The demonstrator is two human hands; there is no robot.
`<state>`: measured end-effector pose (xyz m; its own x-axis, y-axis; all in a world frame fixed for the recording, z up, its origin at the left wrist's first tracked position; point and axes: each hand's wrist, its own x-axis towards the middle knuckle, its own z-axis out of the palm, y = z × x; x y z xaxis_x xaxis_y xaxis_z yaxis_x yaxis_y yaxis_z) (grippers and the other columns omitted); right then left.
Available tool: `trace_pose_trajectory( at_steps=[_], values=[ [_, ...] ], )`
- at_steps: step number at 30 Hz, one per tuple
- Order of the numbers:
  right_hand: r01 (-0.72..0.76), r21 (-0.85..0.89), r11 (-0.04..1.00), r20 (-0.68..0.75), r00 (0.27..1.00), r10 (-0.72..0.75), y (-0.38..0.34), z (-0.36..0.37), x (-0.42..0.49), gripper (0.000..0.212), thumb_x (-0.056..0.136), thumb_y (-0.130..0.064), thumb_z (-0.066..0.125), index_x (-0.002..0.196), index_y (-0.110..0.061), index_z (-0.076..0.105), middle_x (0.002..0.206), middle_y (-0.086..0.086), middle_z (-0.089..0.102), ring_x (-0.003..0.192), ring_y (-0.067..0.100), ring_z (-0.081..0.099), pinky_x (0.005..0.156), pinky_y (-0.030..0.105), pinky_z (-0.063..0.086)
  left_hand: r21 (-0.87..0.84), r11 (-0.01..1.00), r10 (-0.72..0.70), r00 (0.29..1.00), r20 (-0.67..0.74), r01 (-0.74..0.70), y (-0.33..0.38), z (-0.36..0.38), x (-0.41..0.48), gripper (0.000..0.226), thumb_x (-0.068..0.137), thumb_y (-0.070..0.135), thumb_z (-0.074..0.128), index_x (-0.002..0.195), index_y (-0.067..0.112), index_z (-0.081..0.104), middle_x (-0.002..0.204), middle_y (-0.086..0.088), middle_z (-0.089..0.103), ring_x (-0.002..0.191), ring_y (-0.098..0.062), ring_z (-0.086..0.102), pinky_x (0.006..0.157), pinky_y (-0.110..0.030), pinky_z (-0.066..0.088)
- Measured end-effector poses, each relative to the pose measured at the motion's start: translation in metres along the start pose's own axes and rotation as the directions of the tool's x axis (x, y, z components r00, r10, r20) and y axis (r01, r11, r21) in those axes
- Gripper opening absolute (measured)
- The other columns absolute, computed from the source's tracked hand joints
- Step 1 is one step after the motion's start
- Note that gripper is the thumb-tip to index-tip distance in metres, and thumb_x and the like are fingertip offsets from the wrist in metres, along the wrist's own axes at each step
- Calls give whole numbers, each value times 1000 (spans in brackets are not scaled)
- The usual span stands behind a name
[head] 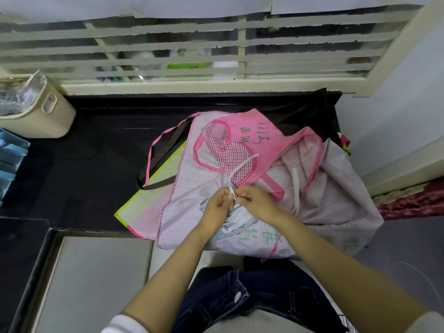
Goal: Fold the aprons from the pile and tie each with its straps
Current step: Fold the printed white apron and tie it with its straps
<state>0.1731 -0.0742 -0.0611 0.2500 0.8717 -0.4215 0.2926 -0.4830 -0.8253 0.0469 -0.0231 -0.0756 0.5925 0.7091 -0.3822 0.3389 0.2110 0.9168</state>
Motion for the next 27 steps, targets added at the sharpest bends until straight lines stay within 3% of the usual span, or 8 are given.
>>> trace_pose_trajectory(
  at_steps=[5, 8, 12, 16, 20, 22, 24, 27],
  values=[
    [-2, 24, 1000, 6, 1000, 2, 3, 5, -4, 22, 87, -11, 65, 85, 11, 63, 65, 8, 52, 62, 10, 46, 57, 22, 34, -95, 995, -55, 984, -172, 39, -10, -2, 4, 28, 103, 16, 35, 76, 13, 44, 65, -3, 45, 60, -11, 42, 58, -22, 39],
    [-17, 68, 998, -37, 999, 20, 6, 5, 0, 30, 87, -13, 65, 84, 17, 63, 57, 2, 43, 49, 0, 37, 49, 14, 29, -97, 994, -58, 978, -200, 39, -11, -2, 3, 27, 102, 14, 36, 76, 12, 44, 63, -2, 44, 58, -11, 41, 58, -24, 38],
    [-58, 73, 996, -15, 998, 59, 7, 1, 2, 27, 93, -10, 55, 97, 16, 59, 71, 13, 60, 57, 7, 49, 52, 8, 41, -88, 996, -32, 972, -234, 11, -7, -1, 0, 24, 101, 15, 41, 78, 13, 50, 66, -6, 49, 63, -15, 46, 63, -28, 43],
    [-66, 83, 994, -6, 998, 67, 6, 1, 0, 4, 93, -7, 55, 93, -3, 56, 78, 9, 65, 54, 1, 55, 52, 9, 46, 21, 998, 67, 964, -258, -63, -3, 0, 0, 16, 96, 14, 52, 84, 18, 63, 76, -9, 57, 69, -16, 51, 70, -33, 47],
    [-24, -107, 994, 4, 1000, 24, 7, 3, -2, 21, 92, -6, 51, 77, 3, 63, 75, 15, 68, 61, 18, 59, 64, 35, 53, 74, 991, 127, 965, -229, -113, 10, 3, 2, 11, 90, 13, 60, 84, 20, 66, 73, -11, 66, 69, -30, 63, 68, -38, 55],
    [0, -181, 983, 35, 999, 7, 5, 5, -4, 24, 87, -6, 51, 64, -1, 57, 62, 13, 61, 56, 22, 53, 57, 37, 45, 132, 983, 154, 960, -233, -125, 16, 5, 3, 17, 87, 8, 65, 78, 23, 63, 74, -9, 67, 69, -19, 64, 66, -26, 53],
    [0, -169, 986, 74, 997, 13, 2, 5, -7, 27, 86, -10, 54, 59, -8, 53, 54, 2, 50, 52, 12, 44, 53, 29, 35, 139, 981, 165, 959, -229, -136, 20, 6, 4, 22, 85, 4, 66, 74, 23, 61, 70, -4, 66, 65, -10, 61, 63, -18, 50],
    [-90, 30, 996, 79, 993, 87, 2, 6, -8, 23, 93, -17, 52, 85, 0, 66, 67, 0, 59, 64, 11, 53, 61, 26, 43, 108, 983, 166, 973, -159, -150, 25, 9, 2, 20, 86, 2, 64, 73, 17, 61, 67, -7, 62, 58, -5, 57, 59, -17, 48]
  ],
)
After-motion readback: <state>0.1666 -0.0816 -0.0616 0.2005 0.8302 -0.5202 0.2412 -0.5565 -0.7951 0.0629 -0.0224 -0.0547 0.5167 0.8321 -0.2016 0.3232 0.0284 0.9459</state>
